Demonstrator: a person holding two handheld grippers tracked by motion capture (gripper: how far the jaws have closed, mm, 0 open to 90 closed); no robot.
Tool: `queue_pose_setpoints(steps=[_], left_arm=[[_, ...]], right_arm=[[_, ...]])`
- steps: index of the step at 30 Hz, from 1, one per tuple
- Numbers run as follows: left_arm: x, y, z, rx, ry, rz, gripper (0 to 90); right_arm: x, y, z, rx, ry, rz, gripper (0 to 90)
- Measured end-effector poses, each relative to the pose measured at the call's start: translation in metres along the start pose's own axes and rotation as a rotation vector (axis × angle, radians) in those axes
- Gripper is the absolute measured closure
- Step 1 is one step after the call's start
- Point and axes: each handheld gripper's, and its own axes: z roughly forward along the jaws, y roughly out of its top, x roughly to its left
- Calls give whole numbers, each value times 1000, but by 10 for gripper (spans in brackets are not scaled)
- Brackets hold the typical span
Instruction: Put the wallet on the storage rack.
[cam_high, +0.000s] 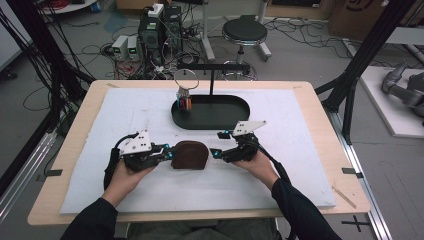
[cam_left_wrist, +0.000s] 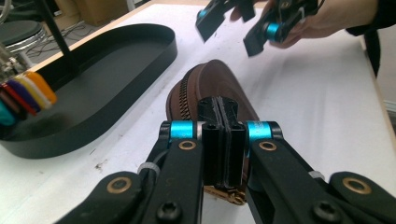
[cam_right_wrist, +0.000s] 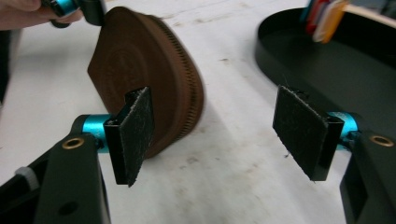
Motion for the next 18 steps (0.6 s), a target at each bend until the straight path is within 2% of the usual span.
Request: queue_pose_setpoints(steps=[3, 4, 5, 8, 9, 11, 13, 14, 15, 16, 17, 18], left_arm=[[0, 0, 0, 0, -8, 4, 885], [0, 0, 0, 0, -8, 4, 885], [0, 0, 0, 0, -12, 5, 885], [0, 0, -1, -1, -20, 7, 885], [0, 0, -1, 2, -21, 9, 885], [0, -1, -1, -1, -22, 6, 885], [1, -1, -1, 1, -20, 5, 884], [1, -1, -1, 4, -17, 5, 884], [1, -2, -2, 3, -19, -2, 883], [1, -3, -2, 5, -17, -4, 883], [2, -4, -2, 6, -13, -10, 880], [2, -4, -2, 6, -13, -10, 878]], right_arm=[[-1, 0, 11, 22, 45, 9, 301], [-1, 0, 11, 22, 45, 9, 301], [-2, 0, 18, 41, 72, 26, 309], [-3, -1, 24, 55, 107, 42, 361], [-2, -1, 30, 68, 138, 47, 374], [-2, -1, 32, 75, 151, 49, 387], [1, -3, 40, 102, 199, 48, 463], [1, -3, 40, 102, 199, 48, 463], [0, -2, 39, 100, 201, 53, 519], [0, -2, 39, 100, 201, 53, 519], [-2, -2, 36, 96, 217, 51, 584], [-2, -2, 36, 96, 217, 51, 584]])
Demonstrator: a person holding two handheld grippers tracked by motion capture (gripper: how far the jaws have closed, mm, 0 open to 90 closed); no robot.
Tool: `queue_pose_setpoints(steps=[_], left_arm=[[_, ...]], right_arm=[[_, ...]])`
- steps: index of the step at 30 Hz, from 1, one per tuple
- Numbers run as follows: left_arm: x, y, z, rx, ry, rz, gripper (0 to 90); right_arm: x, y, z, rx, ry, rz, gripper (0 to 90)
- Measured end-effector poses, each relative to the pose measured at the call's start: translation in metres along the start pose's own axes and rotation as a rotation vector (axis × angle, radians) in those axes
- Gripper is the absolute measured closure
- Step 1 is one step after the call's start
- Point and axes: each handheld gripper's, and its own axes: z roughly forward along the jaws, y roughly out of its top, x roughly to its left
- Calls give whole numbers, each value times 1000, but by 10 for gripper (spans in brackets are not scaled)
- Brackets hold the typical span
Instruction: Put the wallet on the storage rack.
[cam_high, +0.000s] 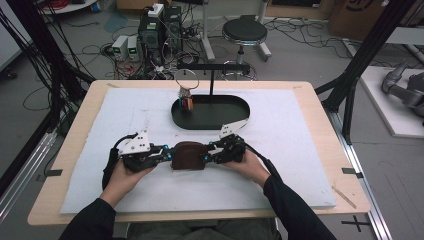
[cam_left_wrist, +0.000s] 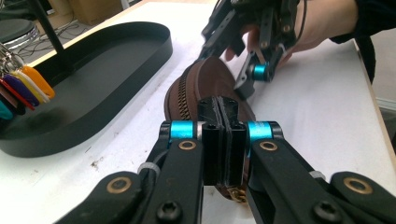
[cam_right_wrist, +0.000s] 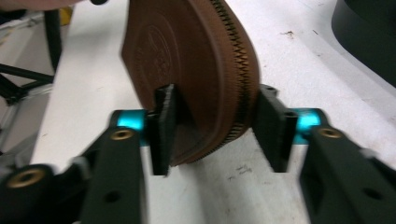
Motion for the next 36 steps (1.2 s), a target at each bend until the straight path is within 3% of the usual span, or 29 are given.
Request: queue_pose_setpoints(steps=[1, 6, 12, 13, 14, 18, 21, 24, 27, 30, 31, 36], left_arm=[[1, -1, 0, 0, 1, -6, 875], [3, -2, 0, 13, 8, -21, 872], [2, 3, 7, -3, 17, -59, 672], [2, 5, 9, -7, 17, -70, 604], [2, 7, 10, -6, 20, -77, 468], [3, 14, 14, -35, 1, -91, 405], [4, 18, 18, -64, -55, -106, 400], [3, 23, 25, -90, -140, -120, 391], [0, 30, 35, -93, -202, -111, 438], [-1, 32, 41, -83, -210, -108, 495], [-1, 32, 44, -91, -224, -112, 570], [1, 33, 47, -124, -247, -123, 635]], right_arm=[[0, 0, -4, 0, 9, -2, 631], [5, 3, -8, 4, -14, -41, 681], [9, 6, -20, -19, -48, -82, 703], [10, 6, -22, -20, -53, -88, 703], [12, 9, -28, -21, -52, -96, 704], [15, 13, -42, -47, -30, -113, 704], [16, 15, -50, -57, -13, -116, 703], [17, 15, -61, -62, 30, -118, 703], [18, 16, -75, -30, 40, -127, 703], [17, 15, -81, -47, 44, -125, 702], [17, 14, -87, -60, 34, -127, 701], [17, 13, -93, -64, 25, -114, 686]])
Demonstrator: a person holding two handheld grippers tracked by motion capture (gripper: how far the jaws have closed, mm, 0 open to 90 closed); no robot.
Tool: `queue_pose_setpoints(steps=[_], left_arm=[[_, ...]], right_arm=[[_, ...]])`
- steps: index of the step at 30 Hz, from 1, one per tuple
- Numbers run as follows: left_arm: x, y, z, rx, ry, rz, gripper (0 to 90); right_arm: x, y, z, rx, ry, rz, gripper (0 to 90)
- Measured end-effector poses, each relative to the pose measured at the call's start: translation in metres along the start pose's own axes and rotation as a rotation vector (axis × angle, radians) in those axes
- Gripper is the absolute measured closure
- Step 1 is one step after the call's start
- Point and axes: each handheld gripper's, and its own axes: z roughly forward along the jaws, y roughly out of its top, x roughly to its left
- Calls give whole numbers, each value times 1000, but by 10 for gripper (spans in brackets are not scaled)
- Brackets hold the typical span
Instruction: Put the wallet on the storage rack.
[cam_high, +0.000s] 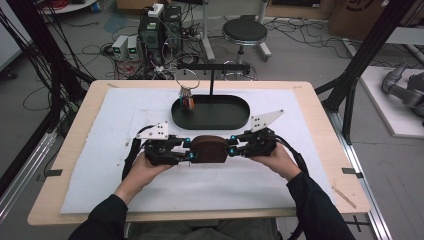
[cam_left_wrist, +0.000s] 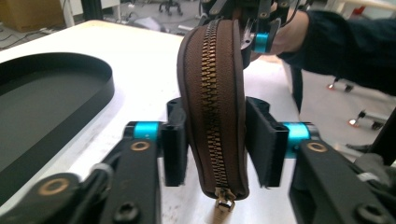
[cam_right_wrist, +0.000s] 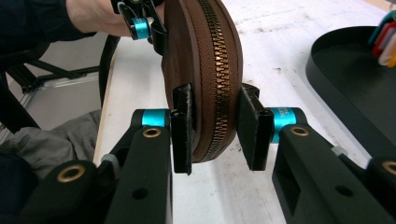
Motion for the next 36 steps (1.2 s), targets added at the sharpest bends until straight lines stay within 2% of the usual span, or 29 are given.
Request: queue_pose_setpoints(steps=[2, 4, 7, 9, 10, 15, 16, 18, 19, 21, 23, 25, 27, 28, 29, 30, 33, 34, 36], left_arm=[[1, 1, 0, -32, -27, -5, 670], [1, 1, -1, -71, -35, -4, 690], [2, 2, -3, -139, -56, -16, 693], [3, 3, -5, -167, -58, -22, 693], [3, 3, -6, -173, -60, -24, 693], [2, 3, -6, -188, -66, -23, 692], [2, 3, -6, -191, -68, -21, 692], [2, 4, -5, -199, -74, -23, 692], [2, 4, -5, -200, -79, -26, 692], [2, 3, -5, -199, -77, -26, 691], [3, 3, -5, -200, -78, -30, 685], [2, 4, -6, -199, -72, -32, 677], [2, 4, -5, -190, -60, -31, 657], [1, 4, -6, -187, -50, -35, 594], [1, 5, -6, -182, -35, -40, 594], [2, 5, -6, -176, -19, -52, 476], [3, 5, -10, -173, 11, -74, 431], [3, 5, -12, -170, 28, -77, 384], [2, 5, -15, -163, 52, -75, 382]], right_arm=[[0, 0, -3, -15, -7, -4, 658], [-1, 1, -9, -64, -8, 30, 536], [-3, 2, -13, -93, -9, 51, 495], [-3, 1, -16, -111, -7, 69, 459], [-3, 1, -18, -141, 5, 81, 452], [-1, 1, -15, -164, 7, 79, 447], [0, 2, -14, -168, 17, 88, 447], [1, 3, -10, -167, 12, 74, 476], [1, 3, -9, -165, 18, 71, 533], [2, 3, -9, -159, 26, 69, 567], [4, 3, -9, -170, 21, 37, 635], [5, 3, -9, -170, 25, 42, 646], [5, 4, -10, -168, 17, 26, 661], [7, 4, -10, -164, 4, 4, 674], [7, 4, -10, -164, 4, 4, 674], [8, 4, -11, -163, -27, -11, 684], [8, 3, -11, -162, -43, -9, 687], [7, 2, -13, -179, -73, -10, 691], [7, 2, -14, -185, -87, -3, 692]])
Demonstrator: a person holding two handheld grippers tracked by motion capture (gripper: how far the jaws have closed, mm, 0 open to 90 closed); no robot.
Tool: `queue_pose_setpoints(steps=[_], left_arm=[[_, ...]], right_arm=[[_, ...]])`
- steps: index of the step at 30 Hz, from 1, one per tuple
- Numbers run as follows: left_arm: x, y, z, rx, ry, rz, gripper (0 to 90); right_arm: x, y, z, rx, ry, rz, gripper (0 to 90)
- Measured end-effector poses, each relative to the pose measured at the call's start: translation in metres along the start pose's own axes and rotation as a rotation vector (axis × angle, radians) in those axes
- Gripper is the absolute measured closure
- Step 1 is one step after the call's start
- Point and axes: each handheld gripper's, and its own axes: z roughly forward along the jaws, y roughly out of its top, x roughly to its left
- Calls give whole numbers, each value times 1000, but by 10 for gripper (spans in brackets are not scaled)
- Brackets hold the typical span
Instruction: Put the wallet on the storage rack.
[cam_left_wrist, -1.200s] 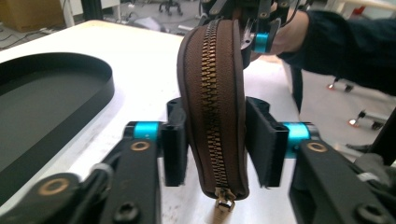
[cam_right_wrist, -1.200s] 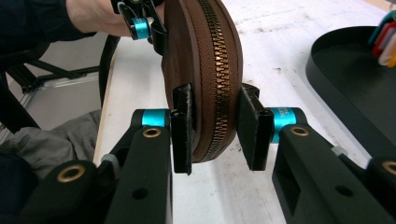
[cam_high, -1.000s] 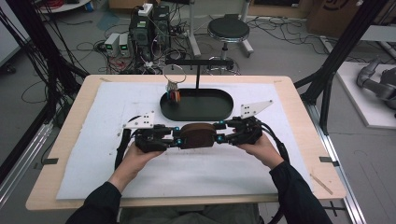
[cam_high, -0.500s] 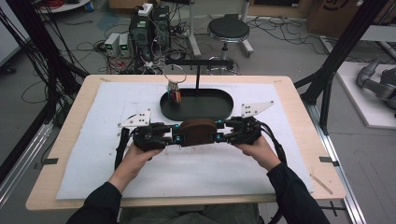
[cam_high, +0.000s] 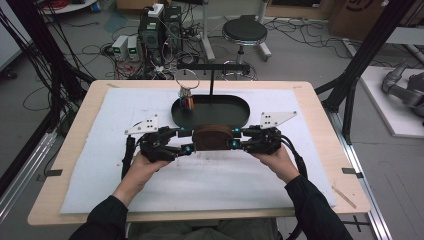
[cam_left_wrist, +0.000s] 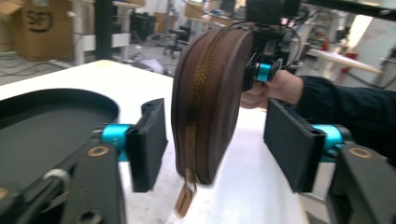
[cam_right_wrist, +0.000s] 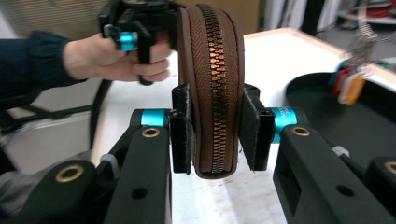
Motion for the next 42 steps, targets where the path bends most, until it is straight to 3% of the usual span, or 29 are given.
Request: queue_pose_setpoints(steps=[2, 6, 8, 9, 12, 13, 18, 22, 25, 28, 31, 36, 42], left_arm=[[0, 0, -4, 7, 14, -2, 380], [-1, -2, -12, 16, 46, -4, 374], [-2, -3, -17, 26, 66, 4, 352], [-3, -4, -19, 27, 76, 2, 352], [-5, -5, -25, 33, 102, 18, 327], [-6, -6, -26, 40, 112, 25, 327], [-12, -6, -31, 81, 181, 78, 304], [-17, -8, -35, 115, 235, 132, 301], [-19, -10, -38, 125, 271, 149, 296], [-18, -12, -40, 138, 276, 132, 294], [-18, -13, -43, 148, 289, 148, 297], [-17, -15, -47, 160, 343, 148, 301], [-15, -16, -51, 147, 377, 141, 293]], right_arm=[[-3, 0, -3, -21, -58, 3, 696], [-6, 0, -7, -41, -122, 15, 697], [-9, 0, -9, -59, -190, 24, 697], [-9, 0, -9, -59, -190, 24, 697], [-14, 0, -9, -74, -271, 43, 697], [-14, 0, -9, -74, -271, 43, 697], [-23, -1, -3, -85, -379, 72, 697], [-29, -3, 3, -93, -405, 91, 697], [-33, -4, 12, -90, -429, 115, 697], [-36, -5, 23, -88, -459, 128, 697], [-42, -6, 34, -74, -492, 154, 697], [-49, -4, 45, -38, -530, 145, 697], [-61, -9, 60, -35, -549, 166, 697]])
